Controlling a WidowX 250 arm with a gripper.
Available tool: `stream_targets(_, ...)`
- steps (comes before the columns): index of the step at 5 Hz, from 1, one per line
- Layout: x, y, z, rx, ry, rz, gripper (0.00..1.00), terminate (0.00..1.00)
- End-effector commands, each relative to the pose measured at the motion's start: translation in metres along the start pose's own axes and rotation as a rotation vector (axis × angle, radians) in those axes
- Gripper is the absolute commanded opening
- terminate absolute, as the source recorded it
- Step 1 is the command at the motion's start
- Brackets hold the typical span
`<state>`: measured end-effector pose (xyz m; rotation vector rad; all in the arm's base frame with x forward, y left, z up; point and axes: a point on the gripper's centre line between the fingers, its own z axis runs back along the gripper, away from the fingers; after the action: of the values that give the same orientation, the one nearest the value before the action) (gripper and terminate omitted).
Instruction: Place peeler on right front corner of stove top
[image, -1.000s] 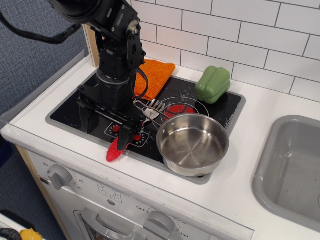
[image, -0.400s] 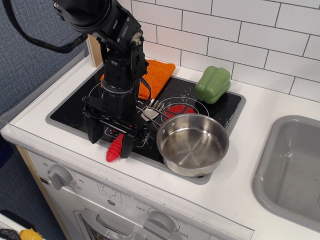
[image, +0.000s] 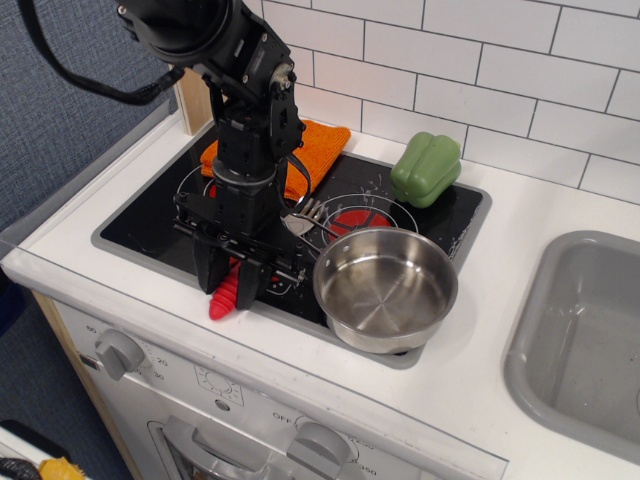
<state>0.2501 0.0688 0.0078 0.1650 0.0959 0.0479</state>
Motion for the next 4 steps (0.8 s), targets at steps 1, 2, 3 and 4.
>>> stream_targets(1, -0.006, 0.004, -0.003, 0.002, 0.015, 0.018, 0.0, 0.0)
stream_targets(2, -0.008, 0.013, 0.012, -0.013, -0.013, 0.045, 0.0, 0.0)
stream_targets(3, -0.016, 0.017, 0.035, -0.03, -0.075, 0.03, 0.0, 0.0)
stream_targets(4, -0.026, 0.025, 0.041, -0.03, -0.086, 0.051, 0.0, 0.0)
